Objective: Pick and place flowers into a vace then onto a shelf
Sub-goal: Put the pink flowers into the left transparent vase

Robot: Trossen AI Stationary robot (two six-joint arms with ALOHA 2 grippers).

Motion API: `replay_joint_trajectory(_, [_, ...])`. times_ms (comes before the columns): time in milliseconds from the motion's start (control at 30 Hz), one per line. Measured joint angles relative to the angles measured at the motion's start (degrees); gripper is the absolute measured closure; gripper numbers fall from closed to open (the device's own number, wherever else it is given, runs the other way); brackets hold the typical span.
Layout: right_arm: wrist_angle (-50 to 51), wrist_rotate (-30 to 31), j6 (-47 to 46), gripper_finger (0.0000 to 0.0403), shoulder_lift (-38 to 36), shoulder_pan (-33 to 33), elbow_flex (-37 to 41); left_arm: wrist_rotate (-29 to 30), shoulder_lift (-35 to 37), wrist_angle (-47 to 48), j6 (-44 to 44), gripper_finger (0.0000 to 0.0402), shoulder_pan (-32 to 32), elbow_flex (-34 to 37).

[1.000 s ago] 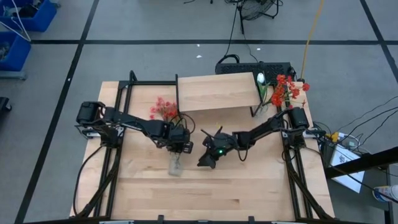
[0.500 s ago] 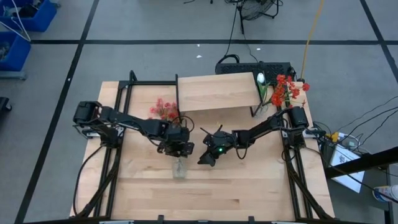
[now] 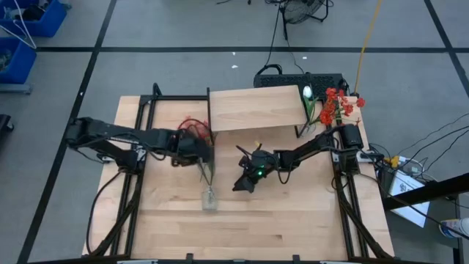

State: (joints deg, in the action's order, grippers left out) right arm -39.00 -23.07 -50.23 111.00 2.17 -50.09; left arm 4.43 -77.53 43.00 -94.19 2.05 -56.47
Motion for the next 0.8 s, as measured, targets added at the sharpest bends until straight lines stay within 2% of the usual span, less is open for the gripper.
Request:
replay_joint_trajectory(100, [-0.7,1.9,-1.3,0.0195,0.0,-1.9,0.0,-0.3,-1.1,5.3,-1.3,0.0122,-2.6,0.3])
replay_joint_trajectory(233, [-0.9,2.0,-4.6,0.0195,0.0,-5.5,0.0,-5.3,-3.3,-2.4,1.6,0.0128,-5.9,3.8])
replay_joint_trajectory(300, [-1.3,1.5,-5.4,0.0195,0.0,-7.2,0.0,-7.1,-4.7,-6.6,0.7,0.0132,-6.8,6.4])
replay_joint_trajectory(467, [-3.3,-2.7,-6.7,0.0195,-0.1,-10.0,-0.1,-10.3,-6.3,-9.4,-3.4,0.0139,-7.7,10.6])
replay_joint_trajectory(533, [-3.3,-2.2,-6.5,0.0195,-0.1,-10.2,-0.1,-12.2,-7.0,-12.9,-2.9,0.0139,-7.5,11.9])
replay_joint_trajectory(600, [-2.4,-0.8,-6.2,0.0195,-0.1,-10.6,-0.1,-12.1,-8.5,-18.2,-2.8,0.0136,-7.2,12.1])
replay_joint_trajectory(733, [-1.1,0.7,-7.7,0.0195,-0.1,-11.4,-0.1,-9.6,-11.5,-21.8,-3.7,0.0126,-7.5,12.6])
replay_joint_trajectory(800, [-0.8,0.8,-8.3,0.0195,-0.1,-11.7,-0.1,-10.9,-13.3,-24.9,-3.1,0.0122,-7.5,12.4])
